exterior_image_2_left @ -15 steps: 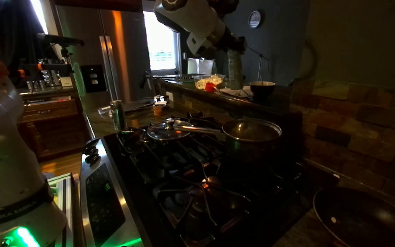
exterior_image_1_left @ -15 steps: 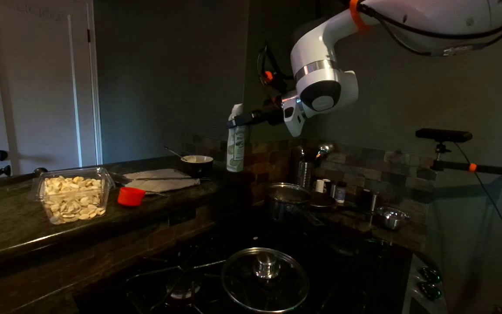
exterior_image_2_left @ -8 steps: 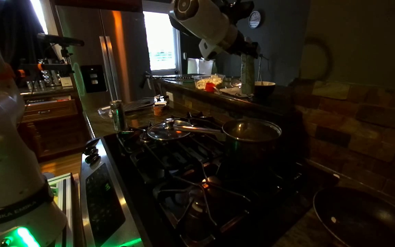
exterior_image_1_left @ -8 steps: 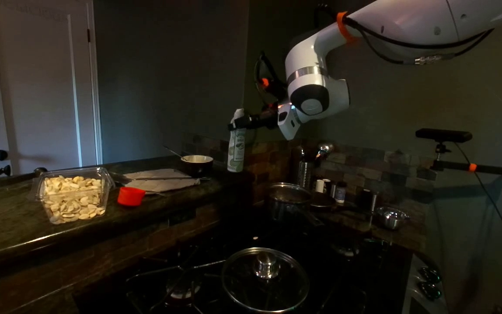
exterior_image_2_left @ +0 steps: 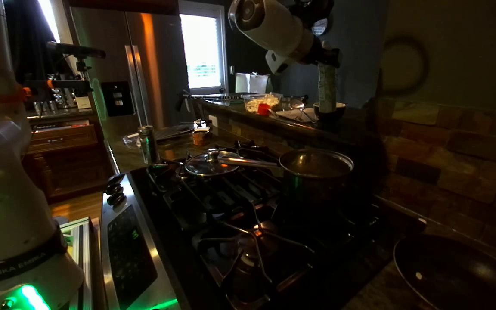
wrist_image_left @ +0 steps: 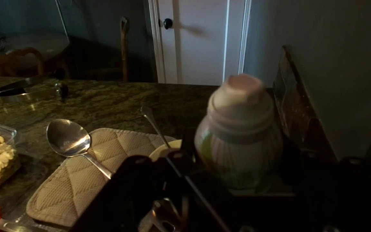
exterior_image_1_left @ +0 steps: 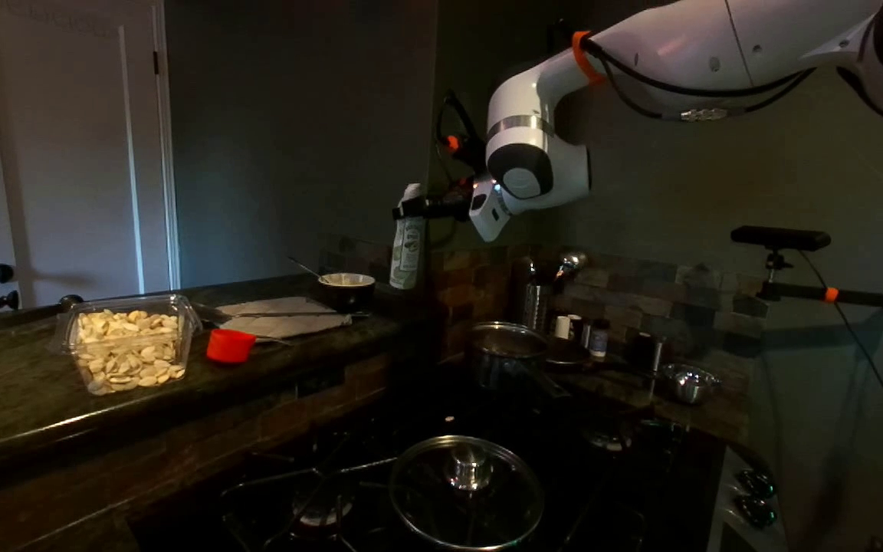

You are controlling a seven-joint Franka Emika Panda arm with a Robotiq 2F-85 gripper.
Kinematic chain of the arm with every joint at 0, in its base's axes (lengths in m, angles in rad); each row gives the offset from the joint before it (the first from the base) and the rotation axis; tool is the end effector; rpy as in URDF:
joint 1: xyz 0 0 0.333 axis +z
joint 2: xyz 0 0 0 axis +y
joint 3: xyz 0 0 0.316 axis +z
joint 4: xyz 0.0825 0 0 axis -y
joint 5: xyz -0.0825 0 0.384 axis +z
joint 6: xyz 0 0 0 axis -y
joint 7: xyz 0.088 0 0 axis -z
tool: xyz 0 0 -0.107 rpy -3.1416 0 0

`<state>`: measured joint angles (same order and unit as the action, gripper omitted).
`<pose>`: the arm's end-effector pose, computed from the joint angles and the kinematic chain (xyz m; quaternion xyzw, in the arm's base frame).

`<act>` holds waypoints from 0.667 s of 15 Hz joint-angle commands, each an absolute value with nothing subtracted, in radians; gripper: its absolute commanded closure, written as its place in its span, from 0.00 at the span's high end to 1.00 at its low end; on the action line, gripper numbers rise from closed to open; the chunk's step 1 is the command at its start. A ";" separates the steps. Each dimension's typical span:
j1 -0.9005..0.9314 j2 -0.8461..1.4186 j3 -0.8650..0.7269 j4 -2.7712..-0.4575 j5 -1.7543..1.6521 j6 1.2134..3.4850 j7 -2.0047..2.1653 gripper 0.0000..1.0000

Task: Put the white bottle on the top counter

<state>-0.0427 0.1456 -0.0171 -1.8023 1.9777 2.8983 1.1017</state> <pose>0.6181 -0.0913 0.5011 -0.0644 0.7940 0.0546 0.6020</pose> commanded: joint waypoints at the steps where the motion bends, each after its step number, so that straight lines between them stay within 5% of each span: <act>1: -0.039 0.236 -0.024 -1.706 2.004 2.960 1.102 0.34; 10: -0.029 0.371 -0.034 -1.554 2.113 2.977 1.073 0.34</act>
<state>-0.0417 0.3225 -0.0269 -1.6192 2.0544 2.9403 1.0989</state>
